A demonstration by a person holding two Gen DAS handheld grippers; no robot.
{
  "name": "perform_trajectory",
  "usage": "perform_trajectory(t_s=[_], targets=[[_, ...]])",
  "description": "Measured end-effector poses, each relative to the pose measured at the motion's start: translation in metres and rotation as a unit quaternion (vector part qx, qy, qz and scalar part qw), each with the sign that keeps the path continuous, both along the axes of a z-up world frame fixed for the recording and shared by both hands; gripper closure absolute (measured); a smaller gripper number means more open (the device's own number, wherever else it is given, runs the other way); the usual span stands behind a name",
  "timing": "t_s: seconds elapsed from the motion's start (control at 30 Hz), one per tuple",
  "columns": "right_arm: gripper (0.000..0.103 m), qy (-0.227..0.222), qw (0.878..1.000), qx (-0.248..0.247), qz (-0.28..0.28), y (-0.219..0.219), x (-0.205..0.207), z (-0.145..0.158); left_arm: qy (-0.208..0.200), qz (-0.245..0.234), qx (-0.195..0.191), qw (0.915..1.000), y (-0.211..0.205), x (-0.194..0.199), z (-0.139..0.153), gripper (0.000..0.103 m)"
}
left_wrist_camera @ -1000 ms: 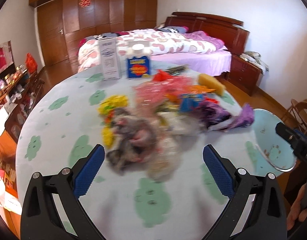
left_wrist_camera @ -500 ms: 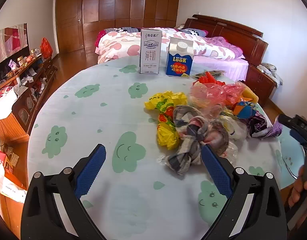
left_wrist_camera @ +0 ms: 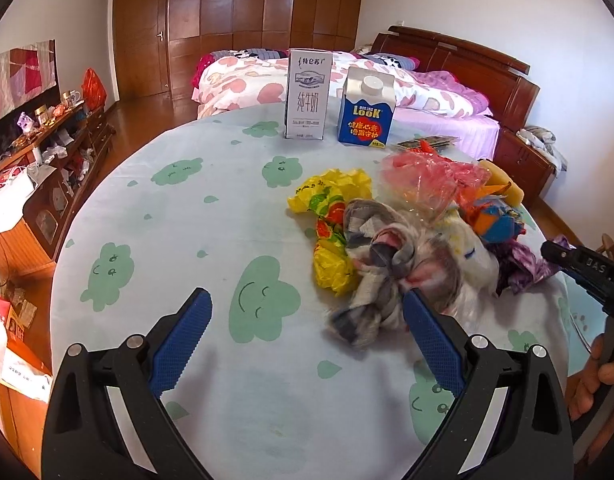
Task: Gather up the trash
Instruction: 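Grasp the purple wrapper with the right tool while the left tool reaches the pile, then drop the purple wrapper into the bucket with the right tool while the left tool grasps the pink bag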
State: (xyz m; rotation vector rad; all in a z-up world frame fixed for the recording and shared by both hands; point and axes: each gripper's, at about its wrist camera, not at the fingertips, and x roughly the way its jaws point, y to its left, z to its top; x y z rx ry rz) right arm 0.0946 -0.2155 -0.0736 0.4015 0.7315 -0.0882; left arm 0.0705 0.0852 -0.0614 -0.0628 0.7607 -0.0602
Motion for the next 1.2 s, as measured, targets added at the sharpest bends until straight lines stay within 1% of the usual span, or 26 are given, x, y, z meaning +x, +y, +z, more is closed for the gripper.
perform_trajectory(t_s=[0.07,0.2,0.33,0.43,0.5,0.67,0.73,0.8,0.87,0.93,0.97,1.0,1.03,1.1,1.2], targets=[[0.076,-0.011,1.0,0.0,0.001,0.0,-0.005,0.006,-0.002,0.001,-0.001,1.0,0.0,-0.002,0.001,0.009],[0.077,-0.038,0.999,-0.006,0.004,0.0,-0.02,0.02,-0.007,0.002,0.006,1.0,-0.003,-0.005,0.005,0.009],[0.078,-0.076,0.997,-0.014,-0.001,-0.002,-0.034,0.04,-0.015,0.0,0.009,0.9999,-0.007,-0.006,0.011,0.009],[0.078,-0.106,0.994,-0.014,-0.011,-0.009,-0.046,0.054,-0.027,-0.008,0.018,0.9994,-0.013,-0.004,0.019,0.009],[0.079,-0.125,0.992,-0.028,-0.024,-0.013,-0.053,0.063,-0.038,-0.016,0.025,0.9988,-0.018,0.0,0.025,0.009],[0.079,-0.143,0.986,-0.058,-0.059,-0.032,-0.062,0.072,-0.066,-0.037,0.032,0.9966,-0.038,0.027,0.045,0.011],[0.078,-0.143,0.985,-0.06,-0.075,-0.041,-0.065,0.071,-0.065,-0.051,0.028,0.9962,-0.048,0.042,0.048,0.015],[0.078,-0.136,0.986,-0.053,-0.085,-0.051,-0.065,0.067,-0.053,-0.055,0.026,0.9968,-0.058,0.058,0.046,0.025],[0.078,-0.13,0.987,-0.049,-0.087,-0.055,-0.063,0.064,-0.041,-0.059,0.017,0.9972,-0.066,0.071,0.043,0.029],[0.078,-0.126,0.987,-0.046,-0.085,-0.057,-0.062,0.061,-0.035,-0.064,0.016,0.9972,-0.072,0.08,0.038,0.044],[0.078,-0.123,0.988,-0.046,-0.083,-0.057,-0.061,0.059,-0.026,-0.07,0.019,0.9971,-0.075,0.084,0.033,0.059],[0.078,-0.121,0.988,-0.046,-0.08,-0.056,-0.061,0.058,-0.018,-0.071,0.019,0.9971,-0.076,0.088,0.029,0.071],[0.078,-0.119,0.989,-0.046,-0.077,-0.056,-0.061,0.057,-0.014,-0.072,0.013,0.9972,-0.076,0.089,0.026,0.072],[0.078,-0.119,0.989,-0.047,-0.074,-0.054,-0.061,0.057,-0.02,-0.071,0.004,0.9972,-0.074,0.086,0.026,0.084],[0.078,-0.123,0.988,-0.053,-0.075,-0.051,-0.063,0.058,-0.036,-0.067,-0.008,0.997,-0.069,0.078,0.034,0.088]])
